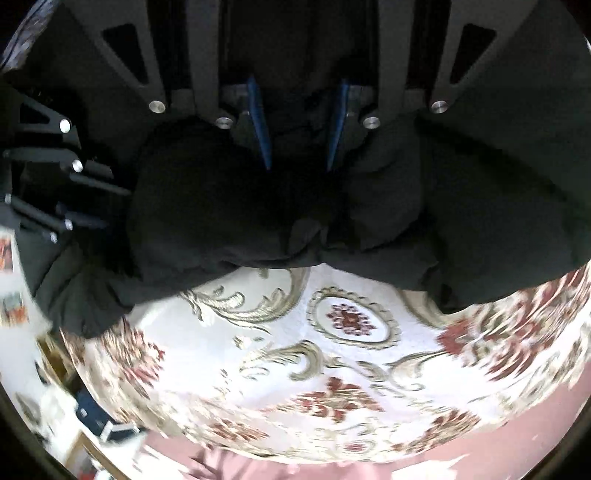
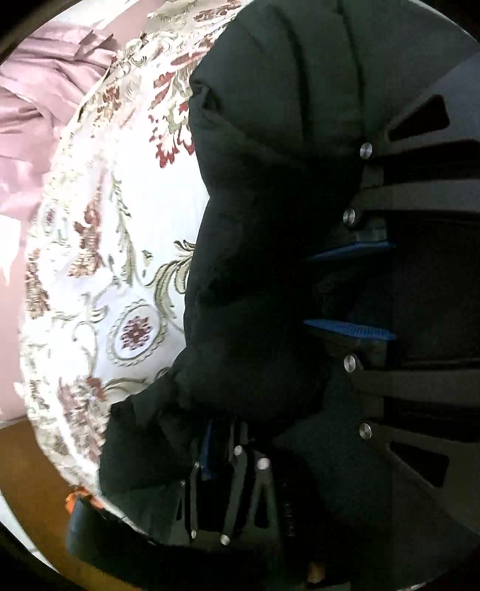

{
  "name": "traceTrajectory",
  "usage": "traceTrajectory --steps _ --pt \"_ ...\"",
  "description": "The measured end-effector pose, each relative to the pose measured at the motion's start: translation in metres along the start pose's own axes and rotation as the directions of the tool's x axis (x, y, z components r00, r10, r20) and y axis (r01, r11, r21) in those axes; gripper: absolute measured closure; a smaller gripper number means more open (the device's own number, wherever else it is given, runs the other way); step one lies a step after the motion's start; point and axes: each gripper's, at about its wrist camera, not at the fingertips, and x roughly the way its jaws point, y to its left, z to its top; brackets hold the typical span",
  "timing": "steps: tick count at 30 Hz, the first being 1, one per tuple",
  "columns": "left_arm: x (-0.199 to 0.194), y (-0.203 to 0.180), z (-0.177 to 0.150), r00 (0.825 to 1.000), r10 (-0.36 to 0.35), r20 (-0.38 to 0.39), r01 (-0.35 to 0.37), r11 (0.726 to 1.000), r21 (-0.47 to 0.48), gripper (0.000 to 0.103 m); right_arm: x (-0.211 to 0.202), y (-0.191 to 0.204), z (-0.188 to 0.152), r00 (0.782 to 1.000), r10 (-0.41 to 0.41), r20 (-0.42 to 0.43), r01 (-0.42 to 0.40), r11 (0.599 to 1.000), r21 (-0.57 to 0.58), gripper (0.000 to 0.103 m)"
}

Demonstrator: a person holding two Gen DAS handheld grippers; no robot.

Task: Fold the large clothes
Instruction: 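Lay the held hem over the collar and open both tools, then pull both tools back from the folded black jacket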

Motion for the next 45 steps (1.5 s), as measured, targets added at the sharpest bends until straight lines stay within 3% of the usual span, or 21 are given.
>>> traceTrajectory --steps 3,8,12,20,26,33,39,45 --pt "-0.015 0.005 -0.003 1.0 -0.013 0.005 0.013 0.994 -0.105 0.068 -0.019 -0.012 -0.006 0.999 0.017 0.033 -0.019 0.997 0.072 0.073" --pt "-0.044 0.0 -0.015 0.997 -0.006 0.071 0.019 0.983 -0.181 0.036 -0.049 -0.019 -0.022 0.994 -0.021 0.107 0.006 0.99 0.138 0.053" --pt "-0.071 -0.005 -0.027 0.993 0.023 0.115 0.001 0.979 -0.206 0.028 -0.072 -0.023 -0.033 0.987 -0.035 0.155 0.004 0.98 0.2 0.045" --pt "-0.125 -0.02 -0.058 0.972 0.101 0.211 -0.05 0.97 -0.237 0.005 -0.12 -0.022 -0.054 0.967 -0.07 0.244 0.003 0.965 0.263 0.013" --pt "-0.165 -0.035 -0.086 0.947 0.138 0.292 -0.072 0.972 -0.226 0.0 -0.155 -0.018 -0.076 0.947 -0.097 0.306 0.002 0.955 0.296 0.002" --pt "-0.205 -0.052 -0.126 0.902 0.185 0.391 -0.109 0.972 -0.21 0.0 -0.194 -0.007 -0.103 0.917 -0.12 0.381 0.0 0.954 0.3 0.002" --pt "-0.229 -0.061 -0.151 0.879 0.198 0.433 -0.122 0.972 -0.199 0.0 -0.221 0.004 -0.121 0.894 -0.125 0.431 -0.007 0.957 0.291 0.002" --pt "-0.245 -0.069 -0.17 0.849 0.222 0.479 -0.158 0.973 -0.171 0.0 -0.232 0.015 -0.14 0.887 -0.138 0.441 -0.001 0.954 0.301 0.002"
